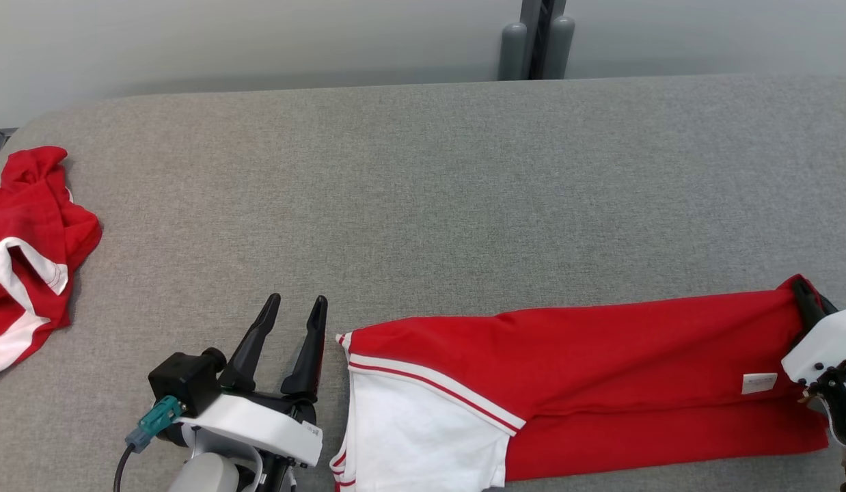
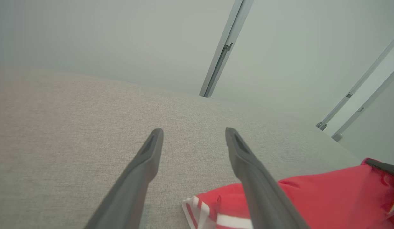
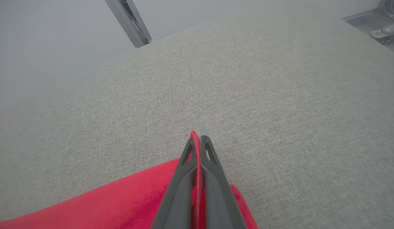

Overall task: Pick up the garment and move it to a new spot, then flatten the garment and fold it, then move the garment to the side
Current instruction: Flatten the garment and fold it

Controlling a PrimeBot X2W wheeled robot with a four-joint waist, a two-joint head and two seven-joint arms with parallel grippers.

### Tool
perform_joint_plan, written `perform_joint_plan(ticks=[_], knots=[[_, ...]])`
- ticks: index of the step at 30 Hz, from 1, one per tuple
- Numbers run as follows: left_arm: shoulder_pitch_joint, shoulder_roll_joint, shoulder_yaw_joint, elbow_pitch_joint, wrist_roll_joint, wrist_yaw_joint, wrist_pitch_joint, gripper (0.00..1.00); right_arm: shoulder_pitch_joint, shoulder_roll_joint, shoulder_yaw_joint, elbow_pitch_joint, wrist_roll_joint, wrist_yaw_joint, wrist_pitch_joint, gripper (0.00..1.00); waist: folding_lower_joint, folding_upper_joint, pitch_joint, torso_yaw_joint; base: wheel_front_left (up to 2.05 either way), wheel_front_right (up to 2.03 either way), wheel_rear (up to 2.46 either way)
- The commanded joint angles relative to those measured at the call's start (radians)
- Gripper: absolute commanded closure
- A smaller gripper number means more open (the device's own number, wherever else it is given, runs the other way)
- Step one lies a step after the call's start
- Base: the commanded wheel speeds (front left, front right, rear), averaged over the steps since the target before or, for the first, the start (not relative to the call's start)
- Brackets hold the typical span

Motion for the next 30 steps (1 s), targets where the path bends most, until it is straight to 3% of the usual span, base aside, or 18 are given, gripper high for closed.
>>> perform_joint_plan(ticks=[1,5,6,7,13,19,30], knots=[[-0.006,0.003,0.004,0.001,0.006,-0.006,-0.003,0.00,0.010,0.003,-0.016,-0.013,0.007,0.000,-0.013,1.00,0.0000,0.0000,0.000,-0.006,0.00,0.00,0.00],[-0.010,-0.001,0.001,0.004,0.010,-0.006,-0.003,0.00,0.014,0.019,-0.080,-0.028,-0.004,0.000,-0.051,1.00,0.0000,0.0000,0.001,-0.016,0.00,0.00,0.00],[-0.012,-0.002,0.001,0.004,0.011,-0.007,-0.003,0.00,0.008,0.025,-0.099,-0.027,-0.012,0.000,-0.065,0.82,0.0000,0.0000,0.001,-0.018,0.00,0.00,0.00],[-0.015,-0.002,0.001,0.004,0.011,-0.007,-0.003,0.00,0.001,0.031,-0.114,-0.022,-0.016,0.000,-0.072,0.00,0.0000,0.0000,0.002,-0.019,0.00,0.00,0.00],[-0.017,-0.006,-0.004,0.013,0.010,-0.008,-0.003,0.00,-0.019,0.056,-0.157,-0.001,-0.072,0.000,-0.109,0.00,0.0000,0.0000,-0.009,-0.020,0.00,0.00,0.00],[-0.003,-0.010,-0.001,0.013,0.009,-0.008,-0.003,0.00,0.009,0.034,-0.141,-0.031,-0.151,0.000,-0.148,0.00,0.0000,0.0000,-0.029,-0.016,0.00,0.00,0.00],[0.039,-0.025,0.074,-0.070,0.037,-0.008,-0.003,0.00,0.133,0.001,0.045,-0.246,-0.149,0.000,-0.332,0.00,0.0000,0.0000,-0.063,-0.016,0.00,0.00,0.00]])
